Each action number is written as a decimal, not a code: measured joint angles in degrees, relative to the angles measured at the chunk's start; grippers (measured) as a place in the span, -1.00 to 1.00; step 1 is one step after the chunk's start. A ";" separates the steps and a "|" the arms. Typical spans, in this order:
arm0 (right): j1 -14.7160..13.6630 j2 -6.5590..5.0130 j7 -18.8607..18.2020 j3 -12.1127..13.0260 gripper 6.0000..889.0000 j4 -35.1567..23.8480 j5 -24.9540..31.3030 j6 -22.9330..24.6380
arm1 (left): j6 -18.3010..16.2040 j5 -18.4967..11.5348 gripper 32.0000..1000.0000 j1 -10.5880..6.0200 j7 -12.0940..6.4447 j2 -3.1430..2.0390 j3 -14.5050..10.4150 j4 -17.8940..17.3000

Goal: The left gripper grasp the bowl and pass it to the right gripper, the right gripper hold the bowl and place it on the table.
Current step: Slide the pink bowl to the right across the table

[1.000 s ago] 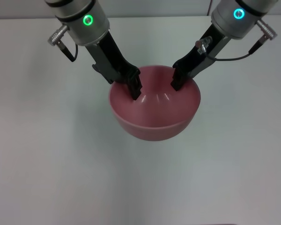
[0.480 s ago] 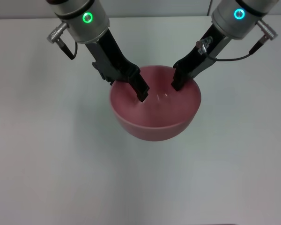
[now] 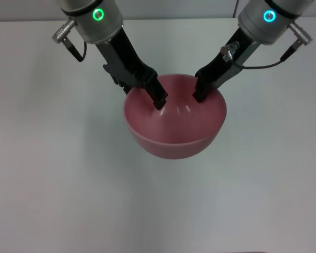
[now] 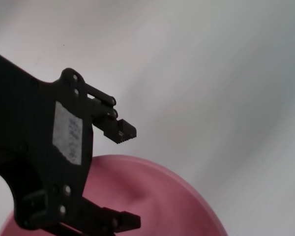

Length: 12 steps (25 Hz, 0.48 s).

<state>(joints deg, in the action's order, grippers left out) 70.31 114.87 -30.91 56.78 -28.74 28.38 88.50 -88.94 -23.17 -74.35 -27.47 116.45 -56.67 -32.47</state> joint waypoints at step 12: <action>-0.29 -0.11 -0.12 0.00 -0.94 0.09 0.00 0.00 | -3.21 0.45 0.71 -1.40 0.22 0.00 -0.76 -2.65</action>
<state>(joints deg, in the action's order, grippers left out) 70.02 114.76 -31.03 56.78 -28.65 28.39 88.50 -92.15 -22.72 -75.74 -27.25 116.45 -57.42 -35.12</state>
